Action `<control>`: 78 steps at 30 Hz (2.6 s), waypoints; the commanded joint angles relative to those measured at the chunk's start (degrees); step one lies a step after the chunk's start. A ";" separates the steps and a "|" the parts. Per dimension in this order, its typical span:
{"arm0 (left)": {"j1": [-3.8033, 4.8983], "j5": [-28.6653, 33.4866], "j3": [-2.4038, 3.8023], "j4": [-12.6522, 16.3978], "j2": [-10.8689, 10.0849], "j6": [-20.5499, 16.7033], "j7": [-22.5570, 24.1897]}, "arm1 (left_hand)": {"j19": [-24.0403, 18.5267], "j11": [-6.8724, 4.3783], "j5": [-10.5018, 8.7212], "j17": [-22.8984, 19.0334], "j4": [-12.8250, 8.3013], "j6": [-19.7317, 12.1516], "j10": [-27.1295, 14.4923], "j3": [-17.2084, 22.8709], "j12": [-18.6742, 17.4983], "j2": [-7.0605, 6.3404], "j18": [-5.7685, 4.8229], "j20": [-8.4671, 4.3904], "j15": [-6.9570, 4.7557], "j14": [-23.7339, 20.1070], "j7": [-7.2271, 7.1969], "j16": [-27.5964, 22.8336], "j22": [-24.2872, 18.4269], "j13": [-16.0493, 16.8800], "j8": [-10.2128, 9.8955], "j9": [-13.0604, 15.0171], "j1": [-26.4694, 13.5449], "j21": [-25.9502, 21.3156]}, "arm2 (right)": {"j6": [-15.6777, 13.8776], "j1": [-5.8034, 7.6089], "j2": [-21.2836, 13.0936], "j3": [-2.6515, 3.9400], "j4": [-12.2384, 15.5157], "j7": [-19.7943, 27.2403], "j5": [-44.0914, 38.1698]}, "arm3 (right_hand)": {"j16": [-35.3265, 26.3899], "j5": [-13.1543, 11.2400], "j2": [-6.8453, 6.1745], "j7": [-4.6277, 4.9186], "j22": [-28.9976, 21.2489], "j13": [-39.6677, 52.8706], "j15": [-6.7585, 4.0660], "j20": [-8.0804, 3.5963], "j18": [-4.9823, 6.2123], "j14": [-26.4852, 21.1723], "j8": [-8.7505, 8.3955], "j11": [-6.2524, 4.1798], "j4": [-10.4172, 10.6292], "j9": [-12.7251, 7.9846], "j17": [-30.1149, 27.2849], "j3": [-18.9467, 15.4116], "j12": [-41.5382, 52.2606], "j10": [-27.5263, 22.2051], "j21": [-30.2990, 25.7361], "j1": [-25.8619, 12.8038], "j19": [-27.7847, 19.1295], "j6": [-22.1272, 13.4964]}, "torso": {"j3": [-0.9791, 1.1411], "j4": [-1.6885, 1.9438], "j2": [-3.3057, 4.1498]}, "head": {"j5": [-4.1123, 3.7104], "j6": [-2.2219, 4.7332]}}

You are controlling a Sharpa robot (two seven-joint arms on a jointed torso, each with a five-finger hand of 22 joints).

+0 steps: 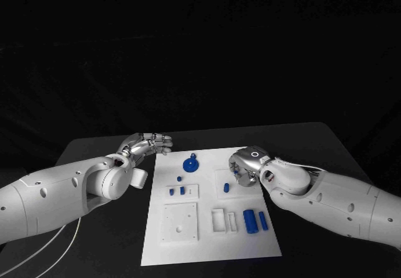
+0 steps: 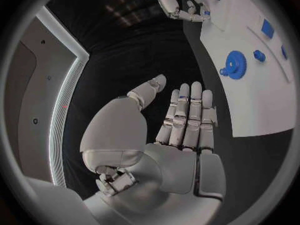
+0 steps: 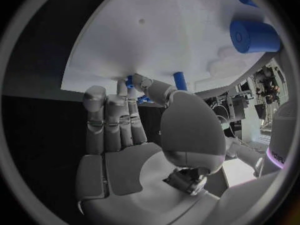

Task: Assemble the parts on the task board

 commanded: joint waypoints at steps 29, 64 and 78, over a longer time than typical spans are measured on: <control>0.12 0.35 0.06 -0.24 0.16 -0.05 0.16 | 0.72 0.19 -0.09 0.70 0.02 -0.09 0.26 -0.40 0.14 0.05 0.88 -0.26 -0.27 0.97 0.36 -0.60 0.23 -0.33 0.40 -0.16 -0.59 -0.38 | -3.65 -0.17 -1.27 1.77 1.76 -1.46 0.68 | 0.24 -0.06 -0.72 -0.33 0.99 1.45 -0.94 -0.54 6.65 0.30 0.50 -0.94 0.20 0.63 -0.11 1.77 0.43 2.60 0.57 -0.29 0.67 1.22 | 0.02 -0.03 -0.01 | -0.06 0.29; 0.56 0.88 0.08 -1.97 1.77 -2.25 0.99 | 0.95 0.13 -0.07 1.14 -0.03 -0.14 0.45 -0.42 0.20 -0.01 0.85 -0.38 -0.38 1.22 0.39 -0.84 0.31 -0.49 0.43 -0.21 -0.56 -0.46 | -5.11 -3.23 3.04 0.96 13.09 1.83 3.22 | 0.14 -0.06 -0.50 -0.26 0.93 1.81 -0.92 -0.63 6.65 0.29 0.34 -0.91 0.42 0.81 -0.14 2.00 0.22 2.46 0.56 -0.36 0.75 1.02 | -0.19 0.05 -0.08 | 8.20 -0.83; 0.67 1.09 0.07 -3.25 3.34 -2.44 1.10 | 1.08 0.09 0.14 1.39 -0.05 -0.08 0.58 -0.34 0.23 -0.02 0.83 -0.43 -0.42 1.33 0.36 -1.00 0.35 -0.58 0.49 -0.22 -0.45 -0.50 | -4.97 -5.93 6.99 -0.80 11.05 1.99 1.45 | 0.11 -0.06 -0.42 -0.25 0.92 1.91 -0.91 -0.67 6.65 0.29 0.31 -0.90 0.32 0.87 -0.15 1.97 0.17 2.43 0.55 -0.35 0.77 0.97 | -0.20 0.00 -0.07 | 12.04 -2.42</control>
